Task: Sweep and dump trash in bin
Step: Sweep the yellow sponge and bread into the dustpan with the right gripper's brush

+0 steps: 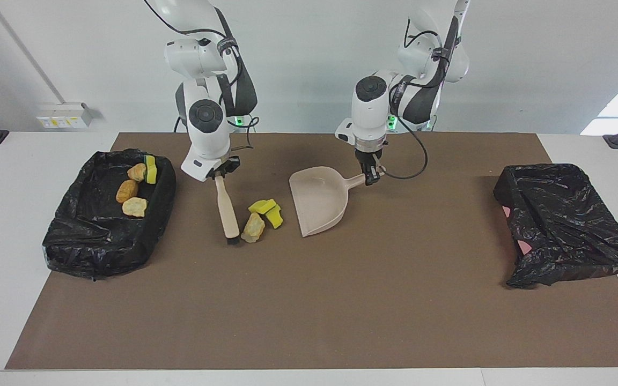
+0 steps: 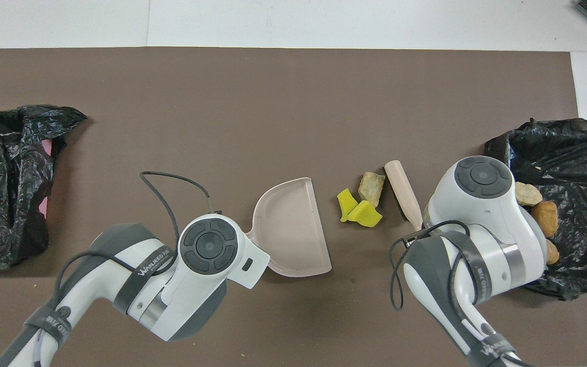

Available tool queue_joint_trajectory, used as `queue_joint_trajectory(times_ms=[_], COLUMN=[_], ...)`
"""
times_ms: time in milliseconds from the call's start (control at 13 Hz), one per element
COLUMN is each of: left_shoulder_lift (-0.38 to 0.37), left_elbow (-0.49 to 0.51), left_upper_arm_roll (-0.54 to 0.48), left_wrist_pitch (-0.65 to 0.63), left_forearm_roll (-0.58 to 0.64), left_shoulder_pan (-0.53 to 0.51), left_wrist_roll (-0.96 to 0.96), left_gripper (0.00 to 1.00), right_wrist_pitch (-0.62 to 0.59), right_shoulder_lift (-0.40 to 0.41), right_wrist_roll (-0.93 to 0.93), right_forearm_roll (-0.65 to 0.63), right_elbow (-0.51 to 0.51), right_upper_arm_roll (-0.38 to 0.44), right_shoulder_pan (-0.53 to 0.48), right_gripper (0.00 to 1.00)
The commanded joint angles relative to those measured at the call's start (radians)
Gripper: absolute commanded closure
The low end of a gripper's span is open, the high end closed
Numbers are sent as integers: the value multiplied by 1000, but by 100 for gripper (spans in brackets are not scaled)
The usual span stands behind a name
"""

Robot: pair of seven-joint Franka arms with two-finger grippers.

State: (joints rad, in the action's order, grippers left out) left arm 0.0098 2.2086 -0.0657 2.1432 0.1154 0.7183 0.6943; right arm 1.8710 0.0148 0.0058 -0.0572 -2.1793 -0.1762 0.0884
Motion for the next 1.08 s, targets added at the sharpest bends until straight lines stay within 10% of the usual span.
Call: queue_joint_trajectory(times_ms=[0, 1002], left_shoulder_lift=[-17, 2], left_elbow=[28, 45], left_upper_arm_roll=[-13, -11], left_wrist_pitch=[17, 107], left_forearm_roll=[26, 30], left_shoulder_pan=[20, 63], left_wrist_roll=[-106, -159], left_gripper=[100, 100], right_wrist_pitch=[45, 138], right_shoulder_lift=[-10, 45], right_wrist_roll=[-40, -49], right_forearm_roll=[51, 348], right_elbow=[-55, -34], right_upper_arm_roll=[-3, -3], right_shoulder_pan=[-6, 122], right_gripper=[100, 100])
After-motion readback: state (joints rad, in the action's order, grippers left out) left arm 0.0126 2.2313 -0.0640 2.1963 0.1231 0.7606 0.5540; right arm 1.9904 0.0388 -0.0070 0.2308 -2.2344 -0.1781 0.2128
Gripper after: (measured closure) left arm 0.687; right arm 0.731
